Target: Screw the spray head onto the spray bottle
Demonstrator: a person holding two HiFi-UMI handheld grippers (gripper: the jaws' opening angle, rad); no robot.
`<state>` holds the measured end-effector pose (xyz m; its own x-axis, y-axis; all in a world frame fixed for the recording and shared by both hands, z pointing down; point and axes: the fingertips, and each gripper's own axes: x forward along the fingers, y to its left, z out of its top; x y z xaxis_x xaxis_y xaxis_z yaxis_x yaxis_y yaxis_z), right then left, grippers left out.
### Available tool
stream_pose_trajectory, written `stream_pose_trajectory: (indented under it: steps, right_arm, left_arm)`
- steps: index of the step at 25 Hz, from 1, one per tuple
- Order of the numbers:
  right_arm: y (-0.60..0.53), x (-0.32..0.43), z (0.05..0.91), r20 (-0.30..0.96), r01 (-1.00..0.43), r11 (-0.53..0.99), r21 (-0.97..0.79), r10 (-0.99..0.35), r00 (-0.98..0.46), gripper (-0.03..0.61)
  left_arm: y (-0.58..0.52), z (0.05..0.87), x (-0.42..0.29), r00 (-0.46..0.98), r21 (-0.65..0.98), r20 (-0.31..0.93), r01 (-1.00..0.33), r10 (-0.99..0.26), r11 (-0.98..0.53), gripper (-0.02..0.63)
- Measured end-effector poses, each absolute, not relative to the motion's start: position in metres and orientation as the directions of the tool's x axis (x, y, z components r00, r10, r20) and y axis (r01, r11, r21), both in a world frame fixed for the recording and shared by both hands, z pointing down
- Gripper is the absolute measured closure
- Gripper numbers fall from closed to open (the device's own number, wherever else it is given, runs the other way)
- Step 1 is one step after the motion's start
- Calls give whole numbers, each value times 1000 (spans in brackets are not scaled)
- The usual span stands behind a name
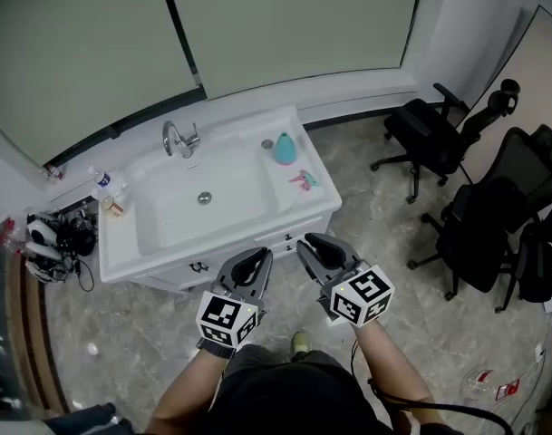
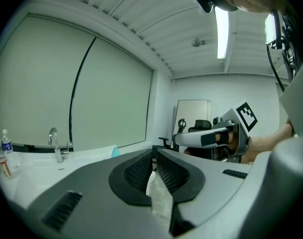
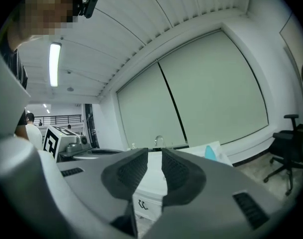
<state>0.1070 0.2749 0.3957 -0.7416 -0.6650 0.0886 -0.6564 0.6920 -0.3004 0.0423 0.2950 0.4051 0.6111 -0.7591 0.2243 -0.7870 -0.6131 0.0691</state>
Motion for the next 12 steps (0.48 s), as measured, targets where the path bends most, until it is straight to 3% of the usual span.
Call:
stream_pose_trajectory:
  steps: [8, 12]
  right_arm:
    - [177, 129, 443, 179, -708, 617, -343, -697, -694, 503]
    - [104, 124, 486, 270, -758, 566, -323, -713, -647, 491]
  left_arm:
    - [196, 439, 48, 639, 75, 270, -760, -721, -646, 606]
    - [127, 464, 39, 678, 88, 278, -723, -680, -685, 570]
